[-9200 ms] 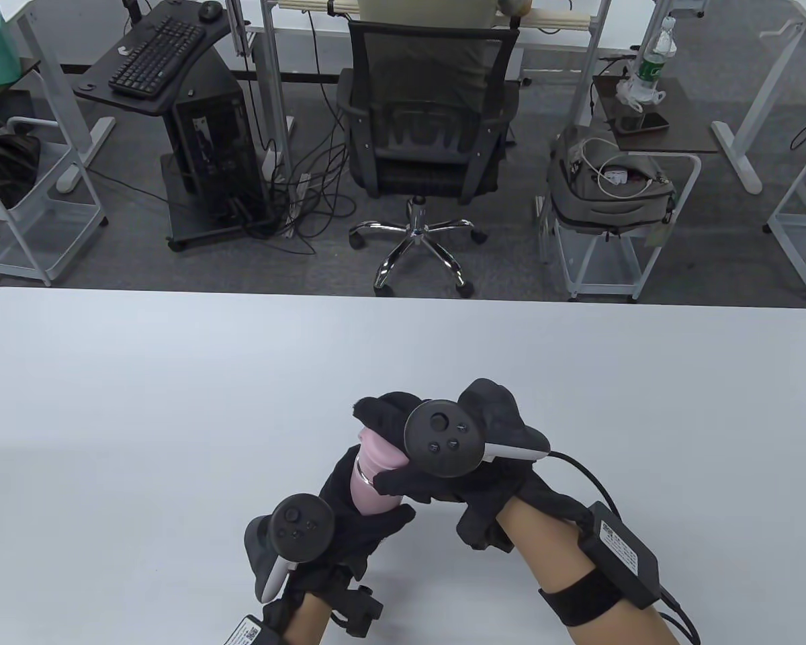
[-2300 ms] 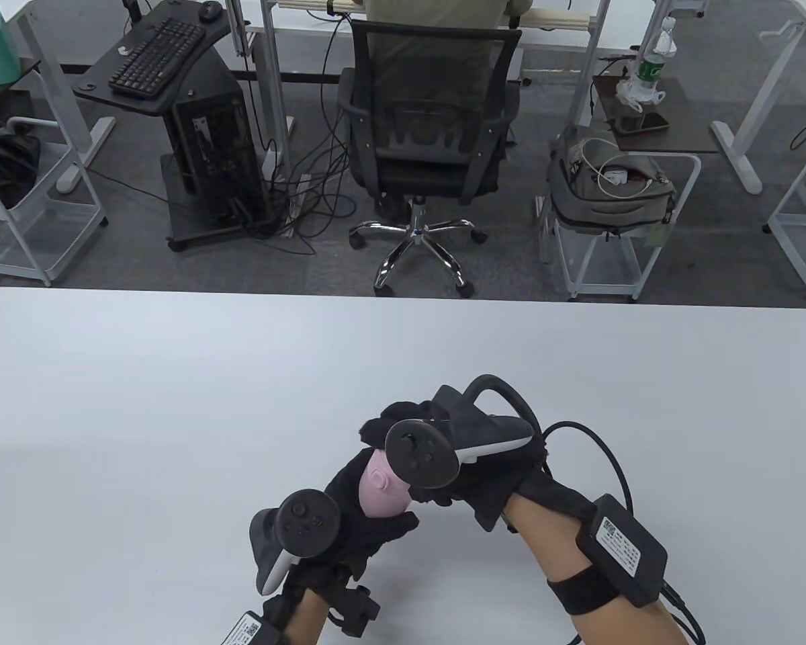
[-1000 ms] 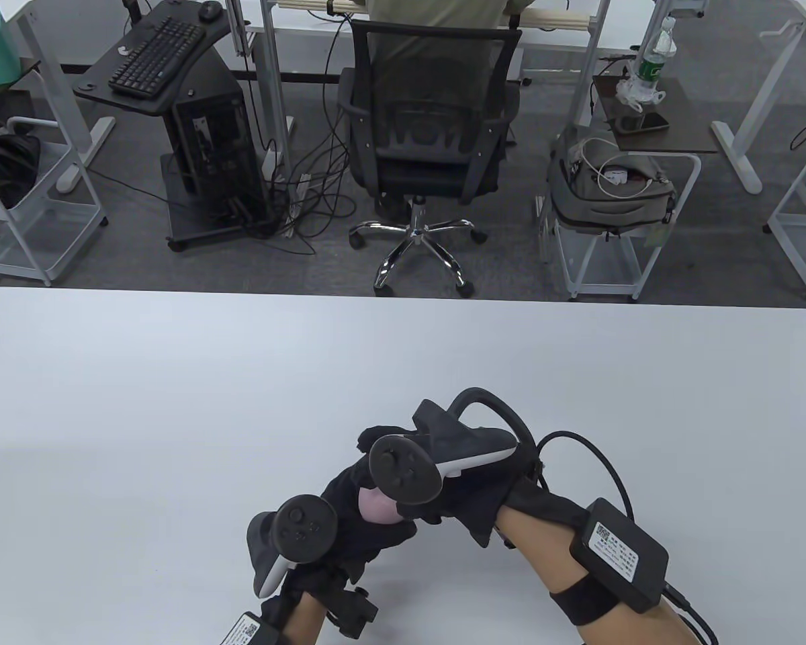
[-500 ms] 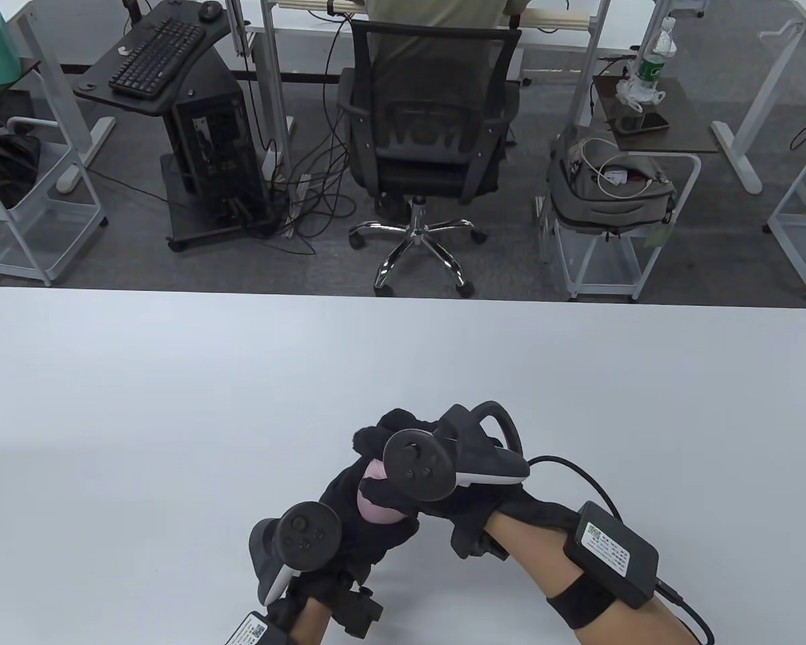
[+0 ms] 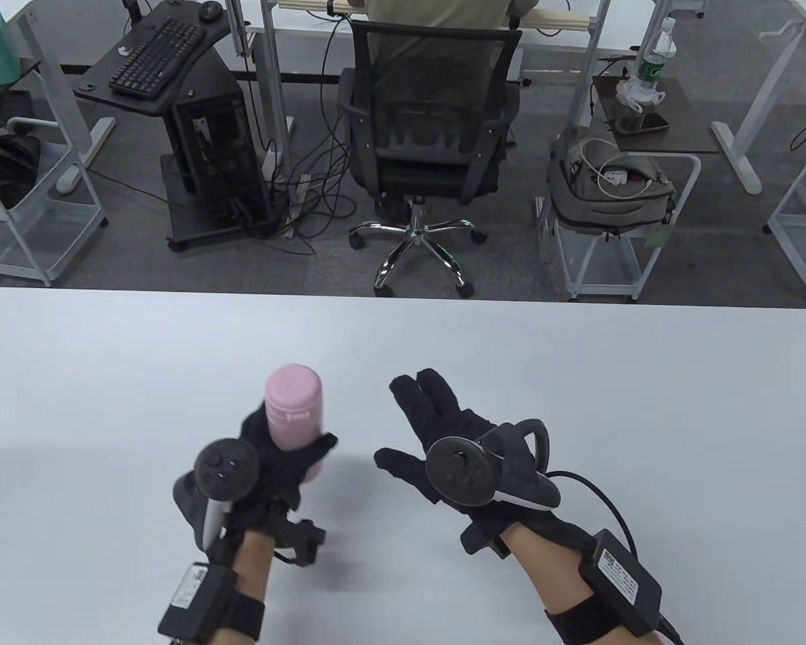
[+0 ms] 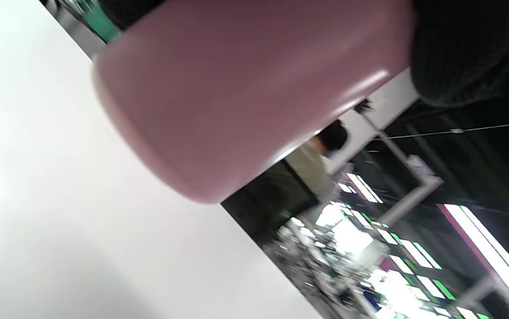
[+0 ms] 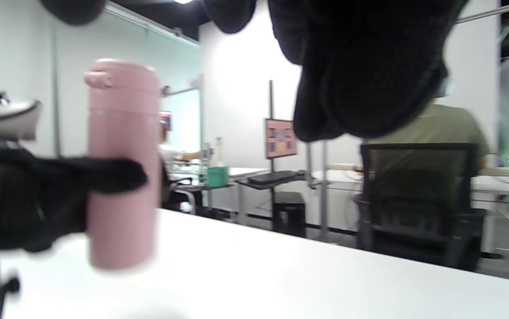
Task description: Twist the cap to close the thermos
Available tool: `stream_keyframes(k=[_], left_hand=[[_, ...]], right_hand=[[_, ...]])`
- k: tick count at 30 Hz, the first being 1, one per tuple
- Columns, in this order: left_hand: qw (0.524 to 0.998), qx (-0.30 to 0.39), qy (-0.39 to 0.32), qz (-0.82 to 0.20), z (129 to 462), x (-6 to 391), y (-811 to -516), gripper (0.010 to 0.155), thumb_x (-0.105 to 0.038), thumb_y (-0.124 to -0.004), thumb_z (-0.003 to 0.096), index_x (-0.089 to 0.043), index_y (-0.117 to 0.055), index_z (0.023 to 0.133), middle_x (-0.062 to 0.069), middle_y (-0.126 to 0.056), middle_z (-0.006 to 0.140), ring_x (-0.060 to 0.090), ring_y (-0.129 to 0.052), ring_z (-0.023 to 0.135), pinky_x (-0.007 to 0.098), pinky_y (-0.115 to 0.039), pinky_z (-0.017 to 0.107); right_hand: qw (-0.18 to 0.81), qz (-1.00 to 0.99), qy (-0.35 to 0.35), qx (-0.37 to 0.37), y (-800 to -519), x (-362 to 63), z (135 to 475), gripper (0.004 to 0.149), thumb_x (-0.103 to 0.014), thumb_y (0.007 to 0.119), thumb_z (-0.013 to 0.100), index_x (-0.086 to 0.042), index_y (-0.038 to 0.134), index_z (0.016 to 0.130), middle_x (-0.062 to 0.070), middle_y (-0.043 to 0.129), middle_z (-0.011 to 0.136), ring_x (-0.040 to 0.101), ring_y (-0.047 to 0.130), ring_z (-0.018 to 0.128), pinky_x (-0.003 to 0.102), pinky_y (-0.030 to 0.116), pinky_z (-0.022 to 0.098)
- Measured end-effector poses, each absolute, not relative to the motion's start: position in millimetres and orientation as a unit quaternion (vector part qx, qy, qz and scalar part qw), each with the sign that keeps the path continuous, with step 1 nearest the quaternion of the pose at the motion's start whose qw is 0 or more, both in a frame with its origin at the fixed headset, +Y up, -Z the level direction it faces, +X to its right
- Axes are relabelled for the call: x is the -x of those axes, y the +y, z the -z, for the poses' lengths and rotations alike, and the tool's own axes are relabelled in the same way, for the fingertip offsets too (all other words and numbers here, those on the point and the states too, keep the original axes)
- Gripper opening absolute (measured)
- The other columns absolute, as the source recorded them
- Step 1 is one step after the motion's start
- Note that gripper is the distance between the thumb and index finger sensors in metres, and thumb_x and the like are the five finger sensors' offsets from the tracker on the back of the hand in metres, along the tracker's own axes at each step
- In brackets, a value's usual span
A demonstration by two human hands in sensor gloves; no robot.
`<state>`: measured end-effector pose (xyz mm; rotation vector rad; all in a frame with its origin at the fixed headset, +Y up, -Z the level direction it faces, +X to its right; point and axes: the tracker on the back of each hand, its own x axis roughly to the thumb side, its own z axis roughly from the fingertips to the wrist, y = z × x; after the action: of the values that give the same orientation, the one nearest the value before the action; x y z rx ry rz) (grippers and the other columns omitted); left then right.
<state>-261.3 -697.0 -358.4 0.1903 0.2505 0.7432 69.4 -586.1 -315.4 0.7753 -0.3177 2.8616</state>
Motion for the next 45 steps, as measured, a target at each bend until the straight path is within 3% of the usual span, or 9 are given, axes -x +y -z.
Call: stream_keyframes(k=[5,13,24,27,31,35,37,40,45], left_hand=[[0.907,-0.067,0.271,-0.315,404,357,-713,0.121,-0.072,-0.089,0.0215,-0.034,-0.02,0.113,-0.001,-0.051,0.116,0.013,-0.068,0.103,0.027,-0.076,0.077],[0.882,-0.027,0.328,-0.339,410,398,-758,0.121,-0.069,-0.09,0.0228,-0.035,-0.019,0.114,-0.001,-0.052,0.117,0.013,-0.069,0.104,0.02,-0.077,0.079],[0.884,-0.024,0.316,-0.342,403,394,-764,0.115,-0.07,-0.084,0.0315,-0.031,-0.015,0.114,-0.002,-0.043,0.122,0.017,-0.062,0.109,0.042,-0.066,0.082],[0.899,-0.063,0.292,-0.319,388,390,-756,0.113,-0.069,-0.081,0.0471,-0.012,-0.007,0.112,0.022,-0.026,0.121,0.045,-0.042,0.11,0.062,-0.052,0.076],[0.943,-0.149,0.209,-0.214,348,360,-715,0.116,-0.068,-0.077,0.054,-0.002,-0.002,0.111,0.039,-0.012,0.114,0.063,-0.023,0.099,0.071,-0.038,0.069],[0.984,-0.172,0.046,-0.023,295,273,-684,0.111,-0.073,-0.074,0.0524,-0.008,-0.014,0.118,0.036,-0.024,0.119,0.061,-0.031,0.103,0.072,-0.042,0.069],[0.99,-0.131,-0.03,0.035,279,223,-688,0.103,-0.075,-0.074,0.0498,-0.018,-0.025,0.121,0.025,-0.04,0.124,0.052,-0.042,0.109,0.07,-0.048,0.073],[0.989,-0.091,-0.079,0.085,268,172,-702,0.104,-0.078,-0.07,0.0469,-0.023,-0.022,0.121,0.019,-0.039,0.127,0.049,-0.043,0.112,0.068,-0.048,0.077],[0.985,-0.084,-0.086,0.126,267,153,-719,0.107,-0.078,-0.069,0.0474,-0.021,-0.014,0.121,0.024,-0.028,0.127,0.054,-0.036,0.111,0.069,-0.044,0.076]], right_hand=[[0.121,-0.965,-0.058,-0.227,-629,-79,333,0.082,-0.062,0.054,0.063,-0.005,0.036,0.12,0.036,0.049,0.117,0.051,0.093,0.072,0.053,0.088,0.044],[0.139,-0.965,-0.042,-0.218,-656,-87,349,0.081,-0.059,0.057,0.063,-0.003,0.039,0.119,0.036,0.051,0.116,0.059,0.085,0.082,0.065,0.08,0.053],[0.146,-0.963,-0.037,-0.222,-659,-86,347,0.081,-0.058,0.057,0.063,-0.002,0.039,0.119,0.037,0.05,0.116,0.063,0.076,0.089,0.071,0.073,0.056],[0.142,-0.965,-0.037,-0.218,-658,-88,340,0.081,-0.057,0.058,0.064,-0.001,0.038,0.119,0.038,0.048,0.116,0.065,0.068,0.094,0.075,0.068,0.058],[0.117,-0.975,-0.068,-0.178,-664,-94,320,0.084,-0.056,0.06,0.064,0.002,0.035,0.119,0.042,0.04,0.117,0.072,0.05,0.097,0.082,0.056,0.059],[0.04,-0.987,-0.107,-0.113,-688,-98,295,0.089,-0.057,0.061,0.064,0.005,0.028,0.119,0.045,0.031,0.116,0.076,0.04,0.095,0.085,0.05,0.057],[0.039,-0.988,-0.106,-0.107,-701,-97,289,0.09,-0.057,0.062,0.063,0.006,0.028,0.119,0.046,0.03,0.116,0.077,0.039,0.094,0.086,0.049,0.057],[0.011,-0.989,-0.092,-0.112,-712,-94,283,0.092,-0.057,0.062,0.063,0.007,0.025,0.118,0.047,0.027,0.115,0.078,0.036,0.093,0.086,0.047,0.056],[-0.016,-0.989,-0.079,-0.126,-725,-91,279,0.094,-0.058,0.062,0.062,0.008,0.025,0.118,0.047,0.027,0.115,0.078,0.037,0.093,0.086,0.047,0.056]])
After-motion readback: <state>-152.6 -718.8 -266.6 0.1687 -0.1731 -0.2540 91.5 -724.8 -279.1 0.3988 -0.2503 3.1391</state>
